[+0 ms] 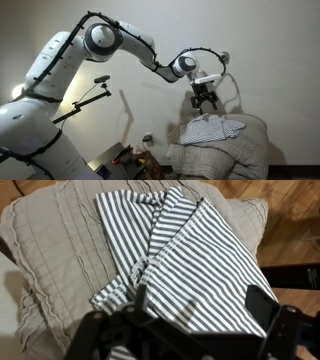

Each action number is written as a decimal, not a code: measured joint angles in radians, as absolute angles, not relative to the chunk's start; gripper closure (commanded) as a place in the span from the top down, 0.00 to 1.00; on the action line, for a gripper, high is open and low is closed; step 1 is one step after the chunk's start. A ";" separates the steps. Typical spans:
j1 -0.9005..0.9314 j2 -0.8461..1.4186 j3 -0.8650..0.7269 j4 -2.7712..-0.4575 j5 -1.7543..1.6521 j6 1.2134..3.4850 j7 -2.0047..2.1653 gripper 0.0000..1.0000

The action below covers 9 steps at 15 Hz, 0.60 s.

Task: Unfold the striped garment

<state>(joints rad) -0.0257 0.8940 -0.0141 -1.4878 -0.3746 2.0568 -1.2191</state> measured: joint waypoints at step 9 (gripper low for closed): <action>-0.029 0.909 -0.023 -1.497 -0.375 2.056 -1.219 1.00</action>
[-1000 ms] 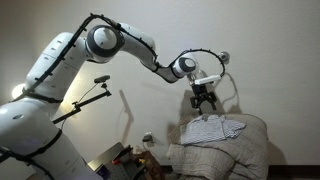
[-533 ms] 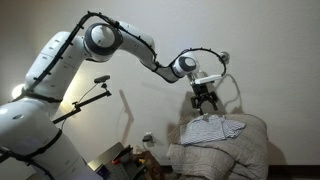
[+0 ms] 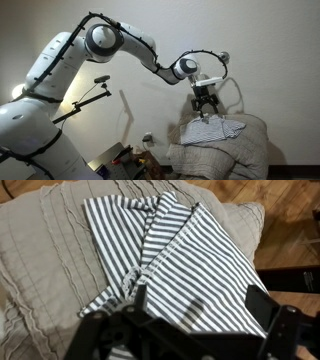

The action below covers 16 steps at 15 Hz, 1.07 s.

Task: Unfold the striped garment

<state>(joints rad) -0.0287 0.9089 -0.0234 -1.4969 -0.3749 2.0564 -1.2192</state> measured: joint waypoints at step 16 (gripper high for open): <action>-0.032 0.977 -0.023 -1.431 -0.375 2.075 -1.232 1.00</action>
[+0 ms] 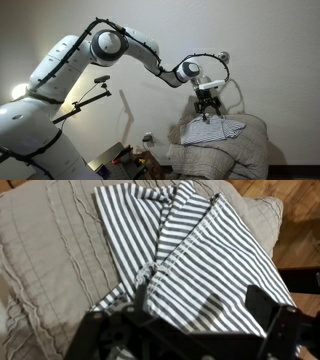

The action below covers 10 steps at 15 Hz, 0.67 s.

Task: Unfold the striped garment

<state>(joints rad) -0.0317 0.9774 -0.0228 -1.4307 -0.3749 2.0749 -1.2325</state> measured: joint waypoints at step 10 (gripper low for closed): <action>-0.032 1.001 -0.022 -1.420 -0.376 2.119 -1.238 1.00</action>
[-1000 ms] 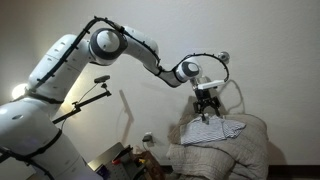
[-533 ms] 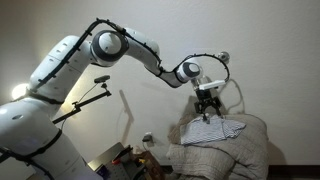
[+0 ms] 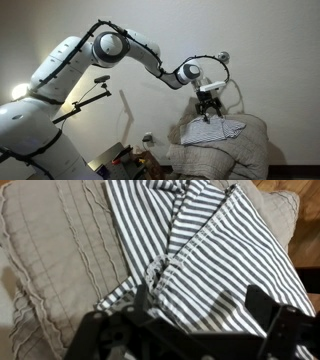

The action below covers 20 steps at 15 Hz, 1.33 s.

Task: Unfold the striped garment

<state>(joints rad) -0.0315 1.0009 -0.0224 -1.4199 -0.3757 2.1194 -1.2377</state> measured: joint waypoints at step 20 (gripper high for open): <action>-0.027 0.994 -0.023 -1.430 -0.382 2.110 -1.235 1.00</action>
<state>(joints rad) -0.0271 0.9944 -0.0229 -1.4299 -0.3820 2.1098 -1.2352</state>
